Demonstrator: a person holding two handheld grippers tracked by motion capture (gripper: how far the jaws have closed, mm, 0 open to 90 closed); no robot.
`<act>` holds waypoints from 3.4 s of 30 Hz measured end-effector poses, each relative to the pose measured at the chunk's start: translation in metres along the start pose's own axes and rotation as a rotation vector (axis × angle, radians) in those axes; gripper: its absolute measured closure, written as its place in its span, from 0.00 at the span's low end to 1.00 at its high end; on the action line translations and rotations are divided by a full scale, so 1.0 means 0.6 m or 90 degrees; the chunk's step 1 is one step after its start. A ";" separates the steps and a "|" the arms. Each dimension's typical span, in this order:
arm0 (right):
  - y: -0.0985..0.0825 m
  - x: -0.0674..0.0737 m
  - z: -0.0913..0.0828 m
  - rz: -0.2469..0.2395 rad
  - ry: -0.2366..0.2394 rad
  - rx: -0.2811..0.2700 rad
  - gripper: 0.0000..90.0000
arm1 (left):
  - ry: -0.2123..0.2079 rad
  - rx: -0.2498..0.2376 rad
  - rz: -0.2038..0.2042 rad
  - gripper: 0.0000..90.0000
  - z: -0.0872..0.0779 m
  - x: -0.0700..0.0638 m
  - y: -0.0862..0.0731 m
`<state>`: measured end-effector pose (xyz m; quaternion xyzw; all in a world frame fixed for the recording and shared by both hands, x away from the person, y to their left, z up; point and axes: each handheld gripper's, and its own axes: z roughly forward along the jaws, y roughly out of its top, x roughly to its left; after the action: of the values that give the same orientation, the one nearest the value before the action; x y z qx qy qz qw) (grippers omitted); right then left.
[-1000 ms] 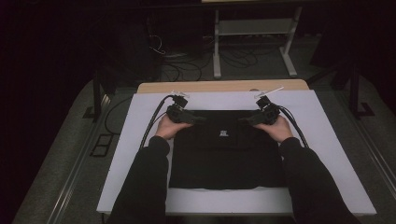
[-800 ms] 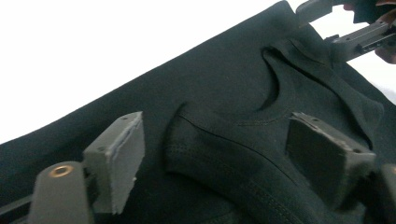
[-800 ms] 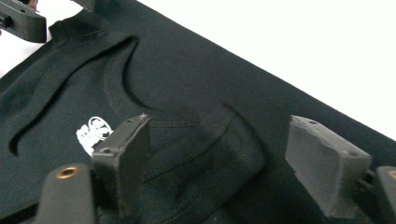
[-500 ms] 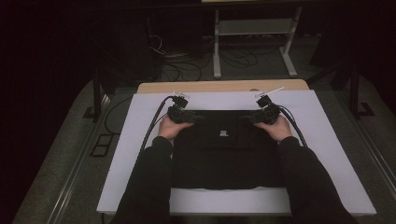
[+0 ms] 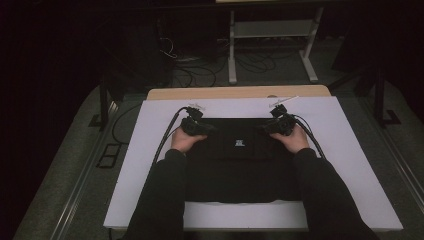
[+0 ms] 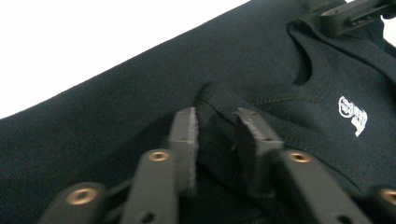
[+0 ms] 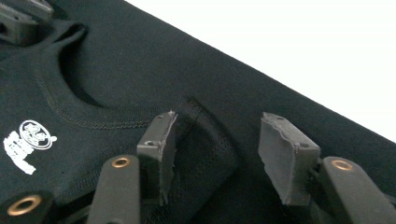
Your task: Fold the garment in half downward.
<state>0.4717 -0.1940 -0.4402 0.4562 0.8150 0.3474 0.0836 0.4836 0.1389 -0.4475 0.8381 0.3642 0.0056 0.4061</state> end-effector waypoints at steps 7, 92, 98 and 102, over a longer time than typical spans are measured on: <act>-0.003 0.005 0.007 0.001 0.005 -0.004 0.77 | -0.006 -0.010 0.015 0.95 -0.002 -0.007 0.003; -0.095 0.086 -0.151 -0.018 0.171 -0.100 0.95 | -0.069 -0.155 0.019 0.97 -0.166 -0.124 -0.087; -0.115 0.093 -0.154 -0.012 0.181 -0.091 0.95 | -0.083 -0.159 0.023 0.97 -0.171 -0.139 -0.109; -0.134 0.100 -0.164 -0.008 0.195 -0.085 0.95 | -0.092 -0.150 0.034 0.97 -0.176 -0.157 -0.126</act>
<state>0.3379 -0.2216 -0.4080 0.3863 0.7960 0.4658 -0.0096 0.3366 0.1829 -0.4014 0.7922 0.3080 -0.0012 0.5269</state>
